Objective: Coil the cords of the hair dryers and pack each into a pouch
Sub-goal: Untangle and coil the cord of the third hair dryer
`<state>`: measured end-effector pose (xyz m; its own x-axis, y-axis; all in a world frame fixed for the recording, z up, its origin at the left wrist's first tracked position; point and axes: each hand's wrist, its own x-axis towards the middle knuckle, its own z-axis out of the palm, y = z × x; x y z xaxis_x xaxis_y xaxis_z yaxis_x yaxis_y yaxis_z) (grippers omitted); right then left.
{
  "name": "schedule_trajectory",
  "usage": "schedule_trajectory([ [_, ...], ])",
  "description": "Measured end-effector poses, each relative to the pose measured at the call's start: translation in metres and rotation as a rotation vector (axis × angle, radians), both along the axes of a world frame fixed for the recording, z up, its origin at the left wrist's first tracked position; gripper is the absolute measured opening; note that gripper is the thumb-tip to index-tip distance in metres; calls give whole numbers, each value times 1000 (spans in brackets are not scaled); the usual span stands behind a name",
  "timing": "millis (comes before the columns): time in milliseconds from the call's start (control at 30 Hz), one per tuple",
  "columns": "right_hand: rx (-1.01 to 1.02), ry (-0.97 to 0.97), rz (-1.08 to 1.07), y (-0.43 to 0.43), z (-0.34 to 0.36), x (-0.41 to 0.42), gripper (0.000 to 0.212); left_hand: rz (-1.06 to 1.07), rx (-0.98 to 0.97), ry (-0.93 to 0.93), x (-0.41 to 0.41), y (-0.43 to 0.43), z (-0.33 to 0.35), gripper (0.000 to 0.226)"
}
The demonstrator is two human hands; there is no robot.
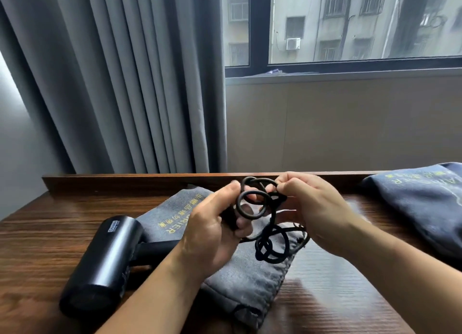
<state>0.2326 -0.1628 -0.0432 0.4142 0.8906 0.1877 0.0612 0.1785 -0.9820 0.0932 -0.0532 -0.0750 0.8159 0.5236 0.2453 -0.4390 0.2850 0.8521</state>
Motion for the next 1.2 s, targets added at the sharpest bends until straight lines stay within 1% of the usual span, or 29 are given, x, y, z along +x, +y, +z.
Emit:
schedule_trajectory([
  [67,6,-15,3,5,-2,1,14,-97,82,-7,-5,7,-3,34],
  [100,-5,-32,9,6,-3,1,11,-104,132,10,-6,10,-5,32],
  [167,-38,-93,35,8,-6,1,10,-43,212,69,-7,13,-9,21],
  [200,-54,-146,39,9,-7,0,7,-5,249,100,-6,14,-10,20],
  [233,-67,-201,37,8,-8,-1,12,19,285,127,-6,14,-11,22],
  [300,-93,-320,-8,7,-9,-3,31,41,347,175,-6,14,-13,26],
  [433,-141,-569,-143,5,-12,4,30,59,422,243,-4,10,-13,31],
  [533,-159,-779,-306,5,-14,6,27,56,410,260,-1,6,-12,29],
  [600,-123,-869,-381,4,-15,3,22,68,394,264,0,5,-10,28],
  [700,-35,-912,-423,2,-15,-1,22,64,375,230,1,4,-6,24],
  [767,46,-984,-459,3,-16,-2,14,73,381,208,1,3,-4,22],
  [867,149,-1131,-506,6,-20,-5,18,90,401,198,1,4,-3,24],
  [933,191,-1100,-499,7,-23,-7,16,69,380,200,0,8,-4,23],
  [1000,195,-971,-477,7,-25,-7,12,-41,253,173,-5,11,-4,24],
  [1067,164,-826,-457,5,-25,-3,15,-163,101,121,-10,15,-5,42],
  [1100,147,-754,-441,3,-25,-1,14,-188,43,88,-11,18,-5,50],
  [1133,139,-691,-420,2,-26,2,14,-180,7,66,-11,19,-5,53],
  [1200,143,-625,-394,-1,-26,5,18,-81,-3,77,-9,20,-6,52],
])
